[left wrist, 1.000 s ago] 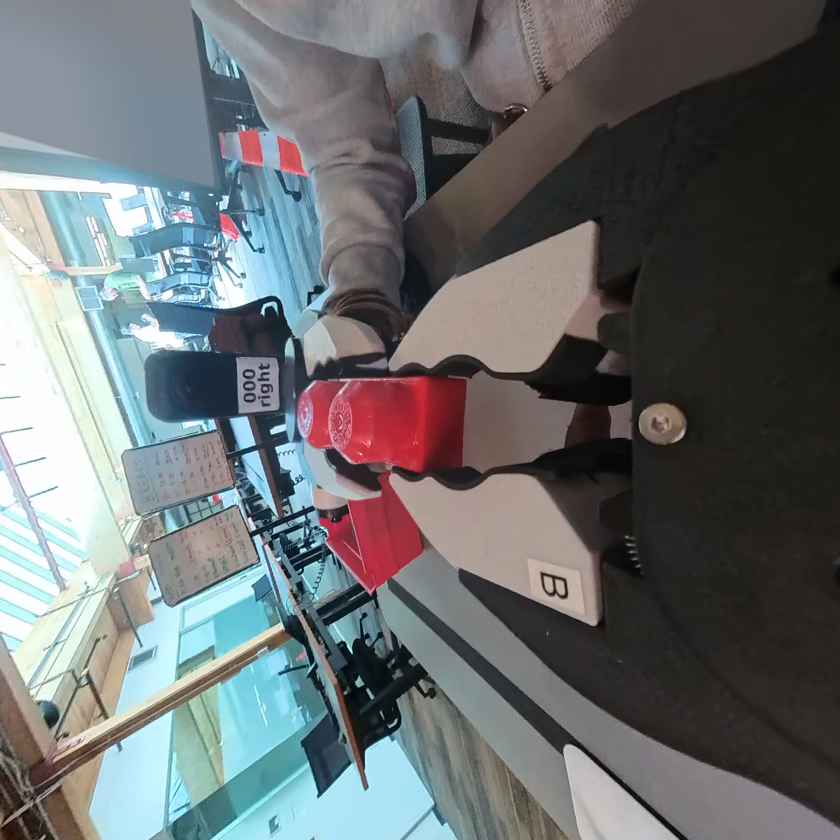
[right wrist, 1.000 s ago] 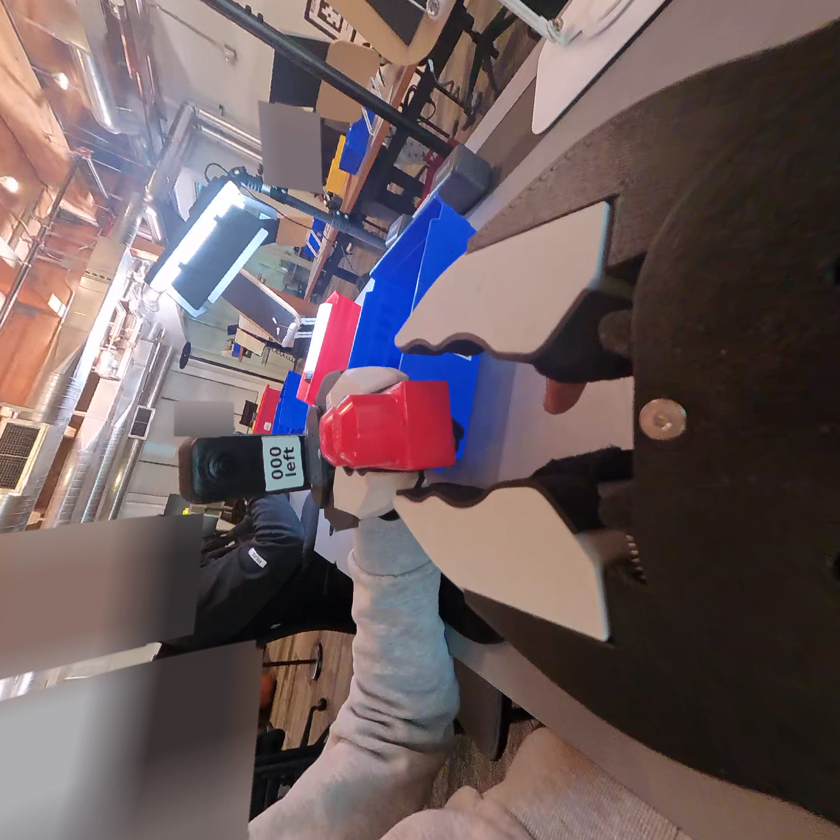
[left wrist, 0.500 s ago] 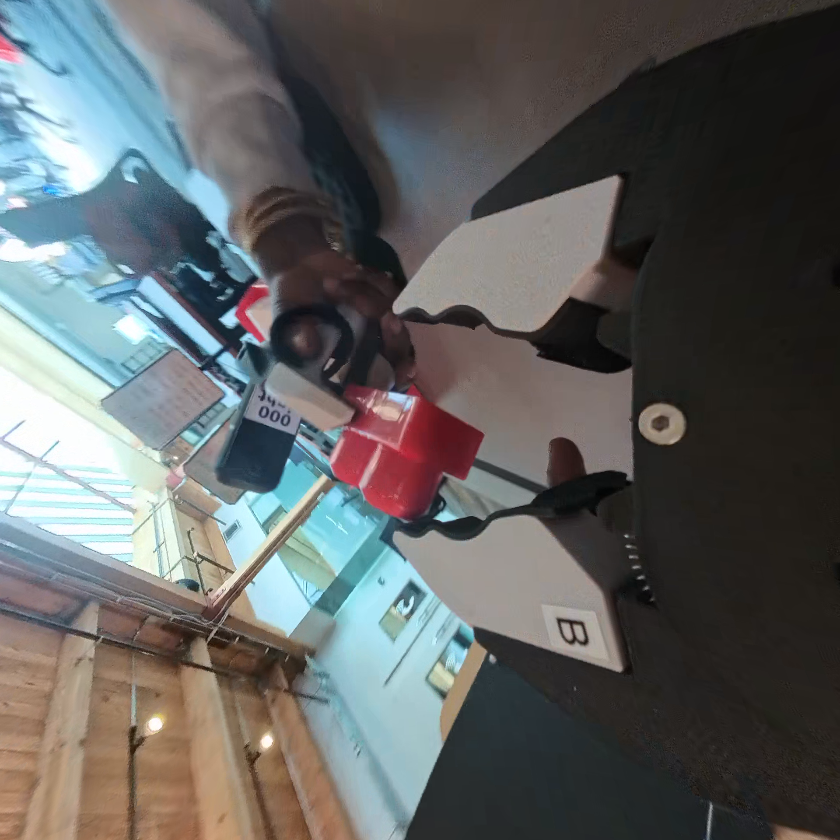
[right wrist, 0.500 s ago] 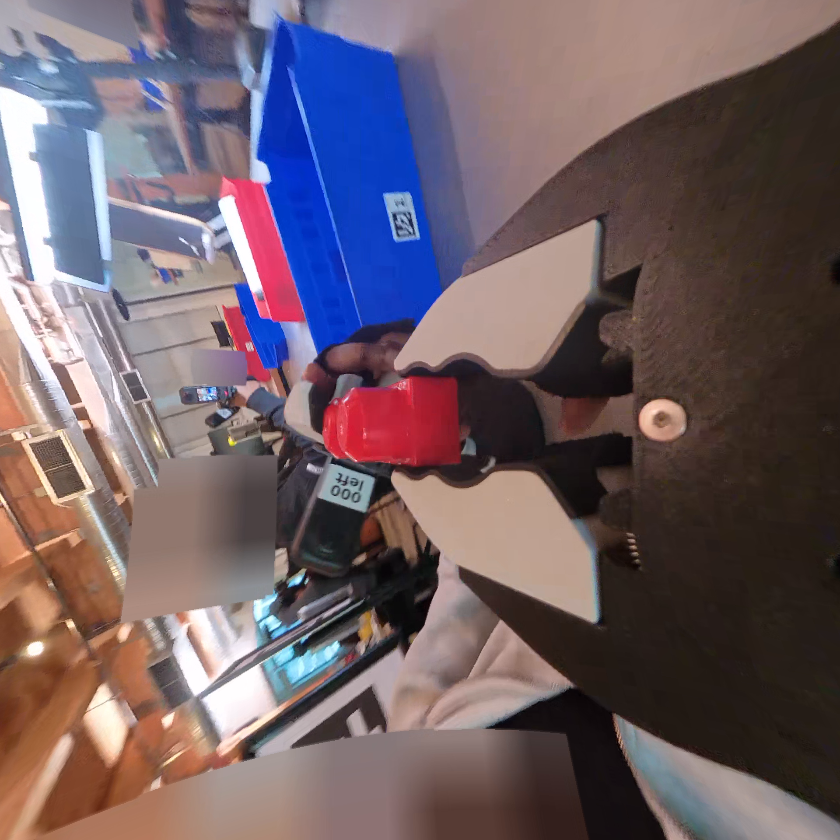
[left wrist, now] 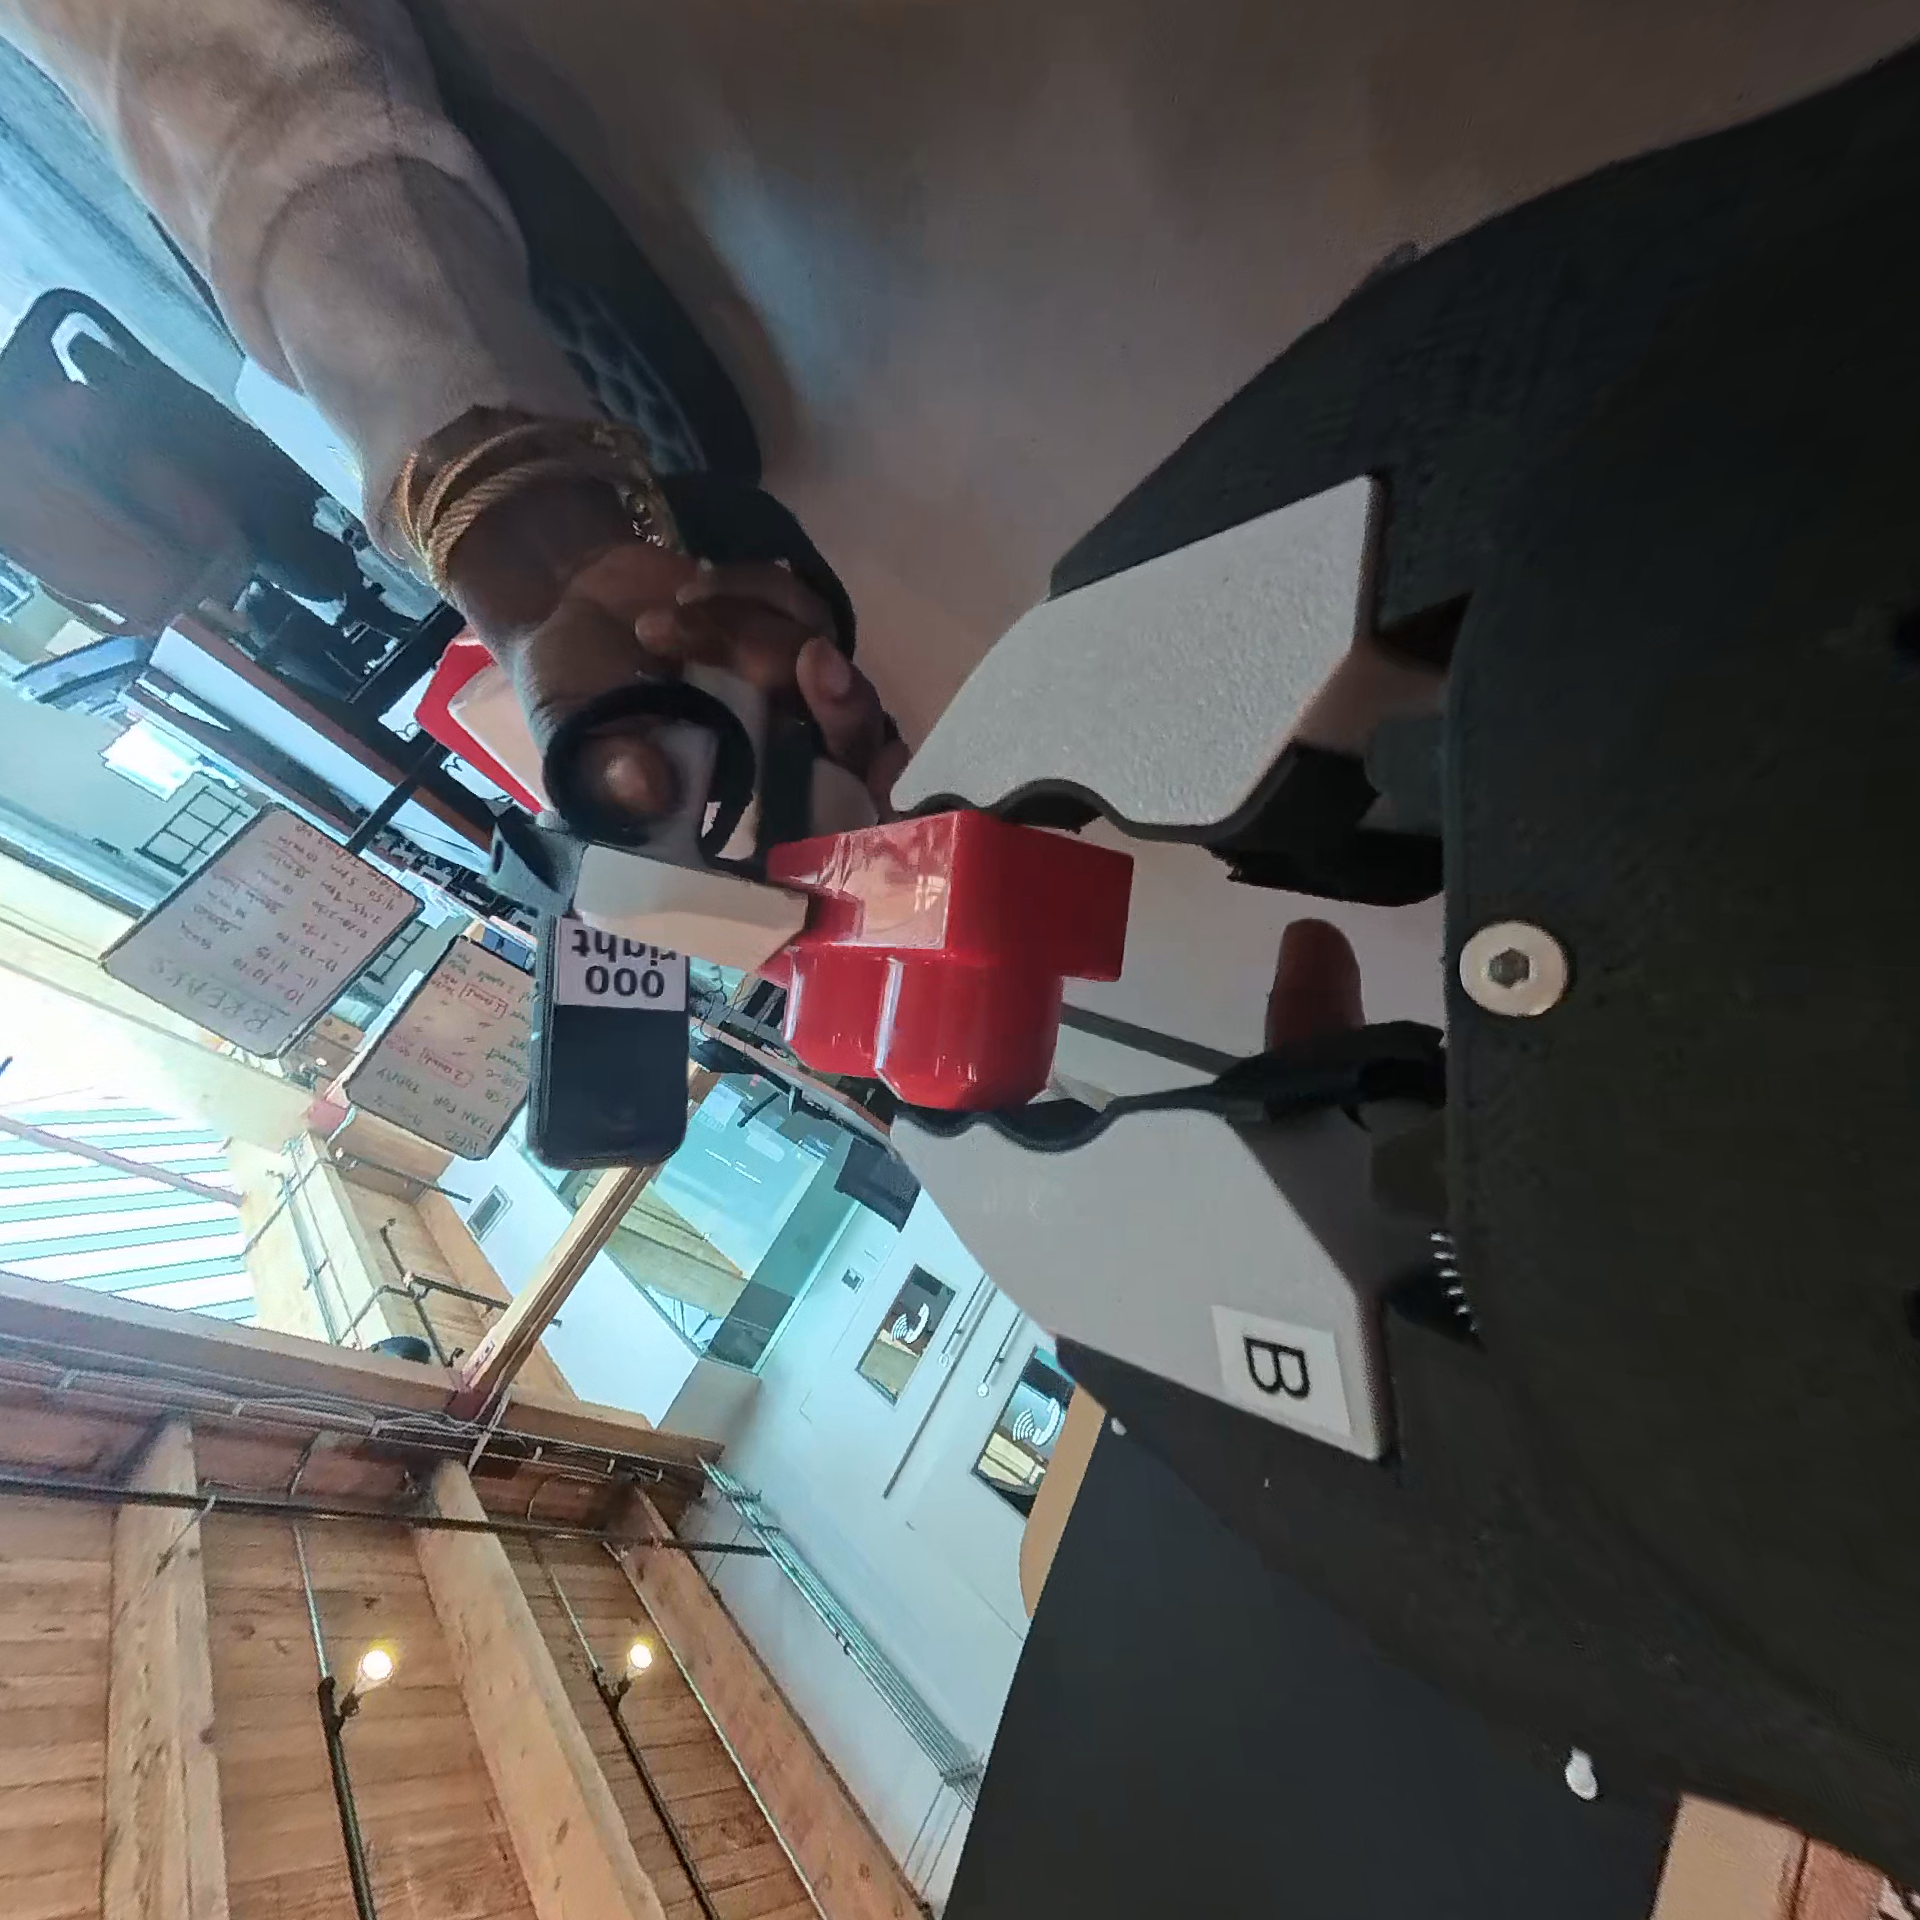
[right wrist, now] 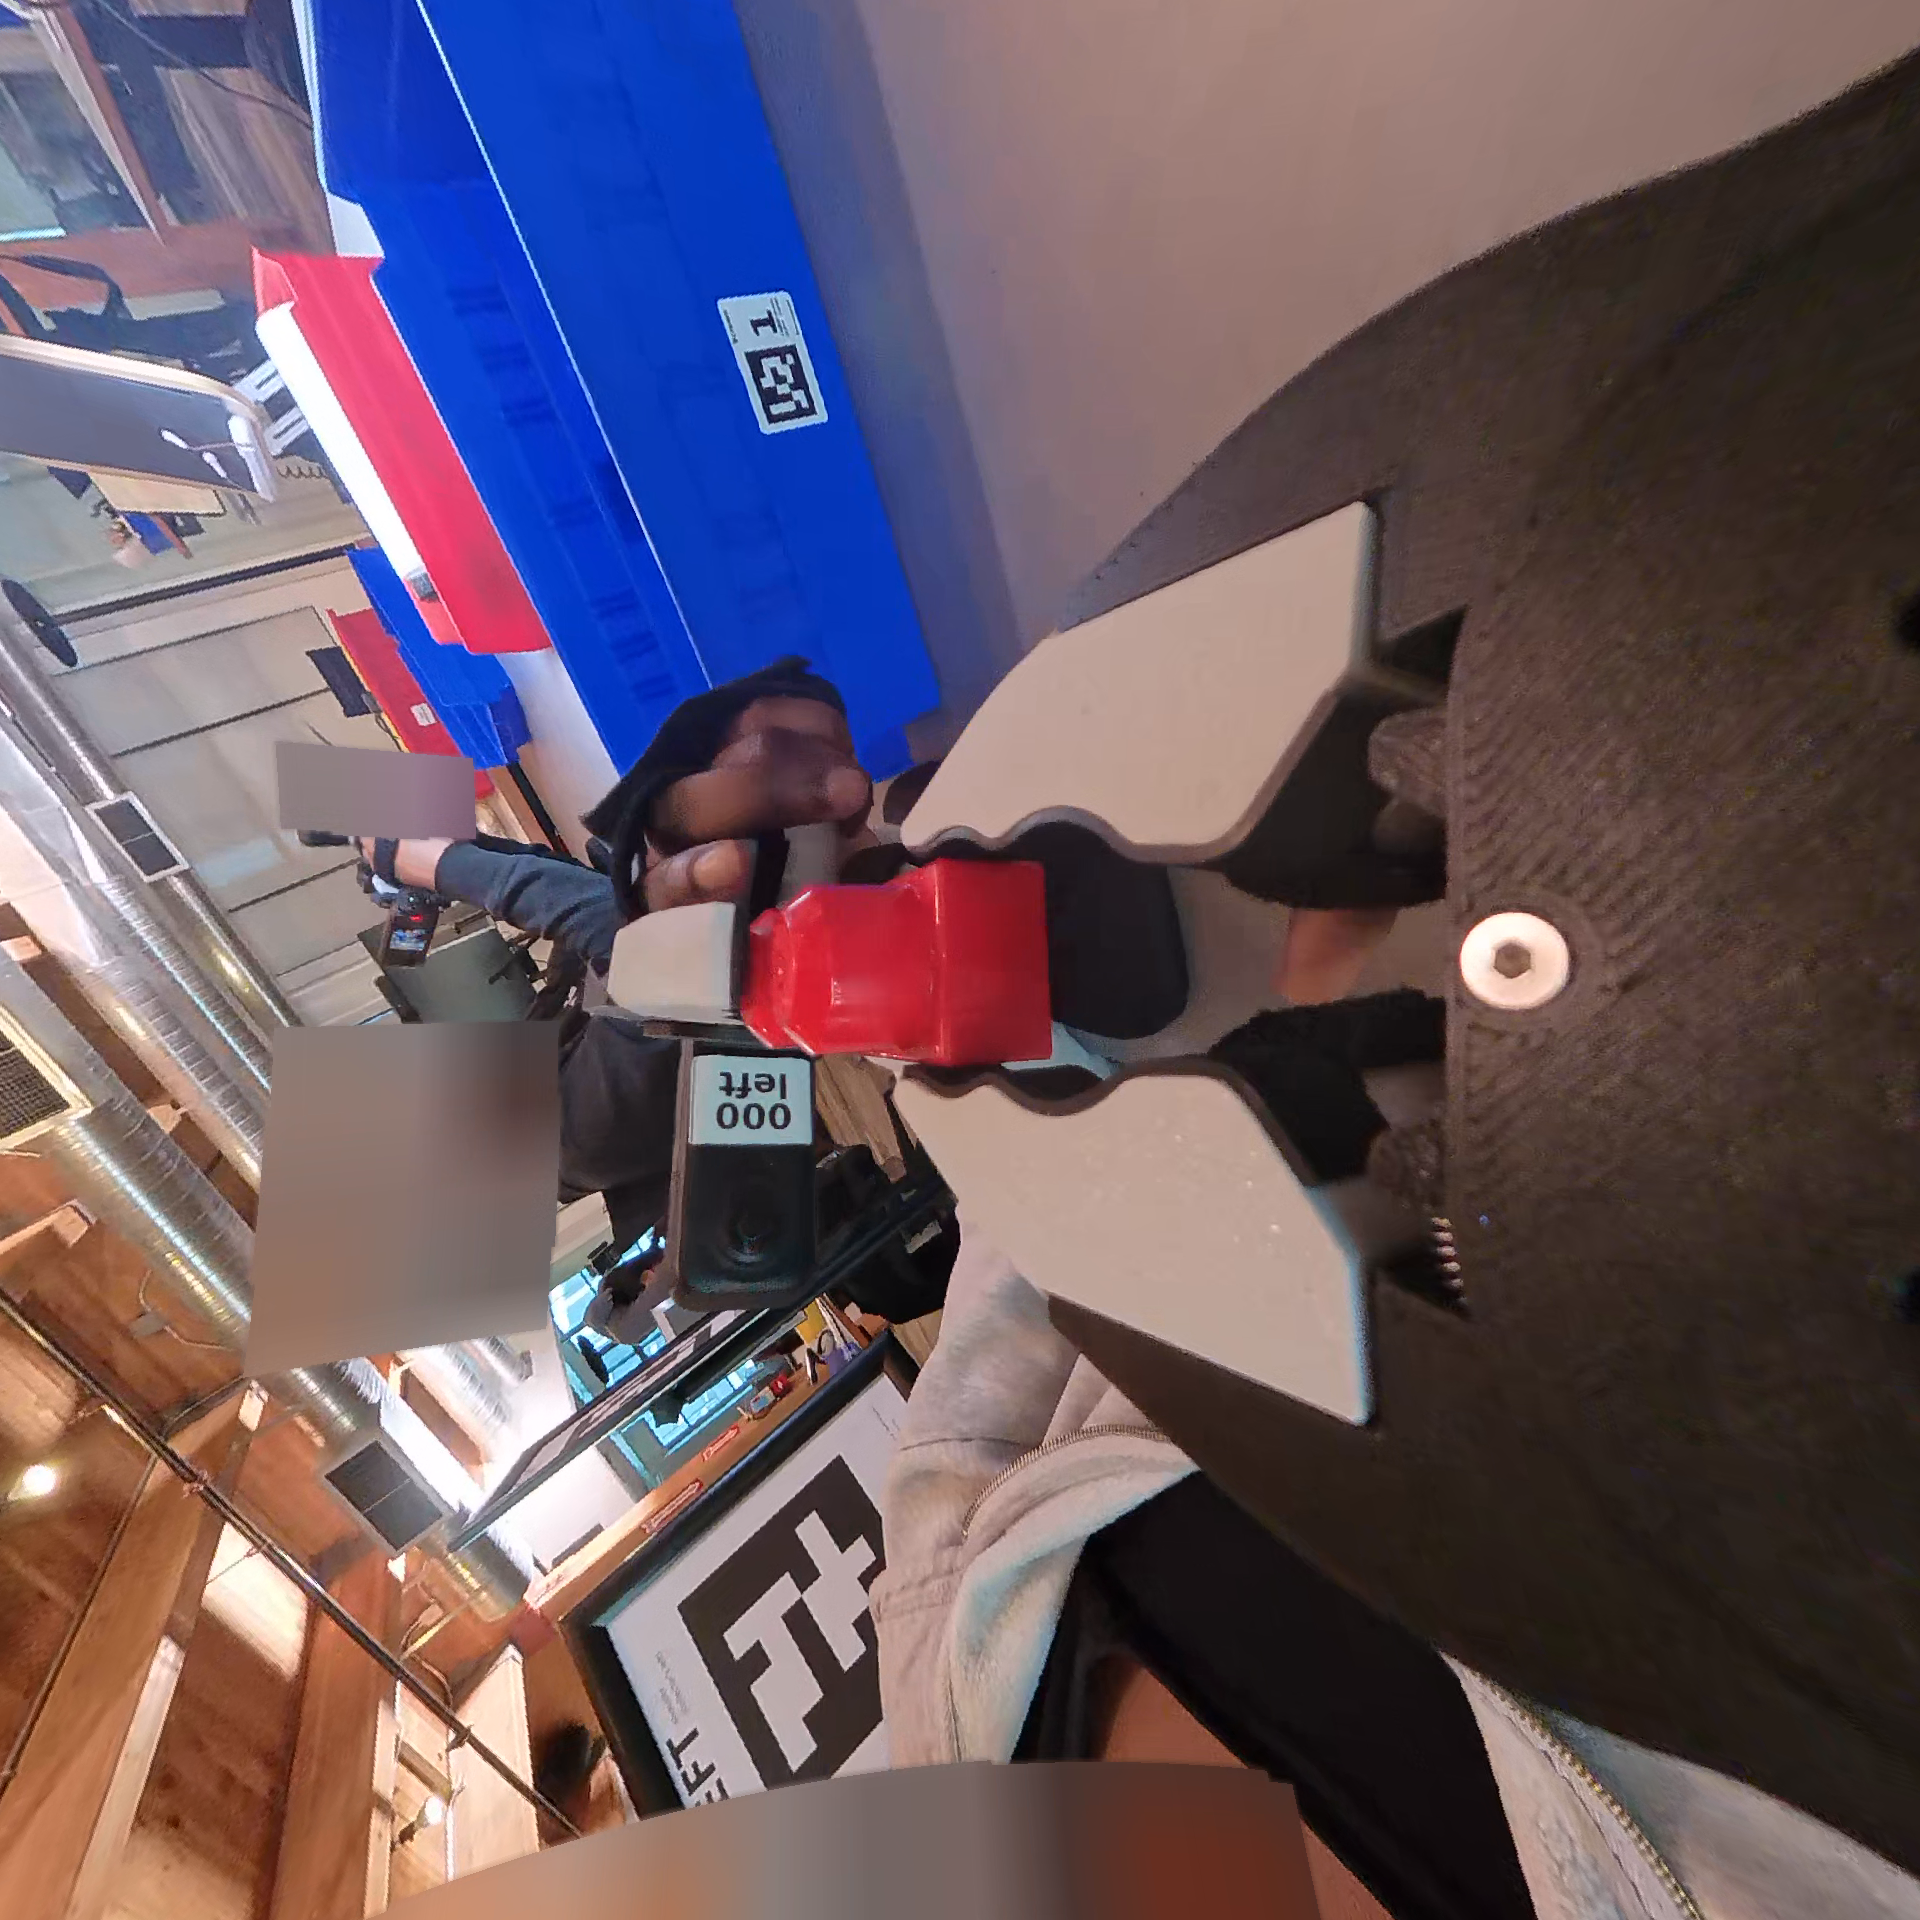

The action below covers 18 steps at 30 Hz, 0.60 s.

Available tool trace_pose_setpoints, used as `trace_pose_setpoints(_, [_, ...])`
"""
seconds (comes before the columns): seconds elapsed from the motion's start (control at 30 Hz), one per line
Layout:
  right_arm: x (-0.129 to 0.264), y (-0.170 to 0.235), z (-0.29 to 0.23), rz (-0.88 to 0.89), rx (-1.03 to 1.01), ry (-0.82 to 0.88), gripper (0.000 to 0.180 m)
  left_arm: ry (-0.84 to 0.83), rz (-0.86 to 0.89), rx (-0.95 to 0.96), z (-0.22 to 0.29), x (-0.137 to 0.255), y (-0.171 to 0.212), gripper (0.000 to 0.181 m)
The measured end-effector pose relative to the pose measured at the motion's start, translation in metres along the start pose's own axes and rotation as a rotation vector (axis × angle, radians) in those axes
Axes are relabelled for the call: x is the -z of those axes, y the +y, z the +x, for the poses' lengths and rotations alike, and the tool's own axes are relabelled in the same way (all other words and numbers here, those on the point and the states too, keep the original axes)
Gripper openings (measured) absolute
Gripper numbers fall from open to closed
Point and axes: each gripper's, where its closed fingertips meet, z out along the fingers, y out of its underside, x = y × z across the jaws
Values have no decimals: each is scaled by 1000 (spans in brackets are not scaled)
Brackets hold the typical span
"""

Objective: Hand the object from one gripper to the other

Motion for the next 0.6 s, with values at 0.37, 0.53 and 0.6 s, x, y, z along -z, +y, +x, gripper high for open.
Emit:
trace_pose_setpoints(0.37, [0, -15, -7, 58, 585, 196, 79, 96, 93, 375, -4, 5, -7, 48])
trace_pose_setpoints(0.53, [-3, -14, -13, 41, 913, 307, 71, 173, 140, 520, 1, 5, -13, 48])
trace_pose_setpoints(0.6, [-4, -11, -15, 39, 942, 293, 60, 188, 132, 548, 3, 4, -12, 48])
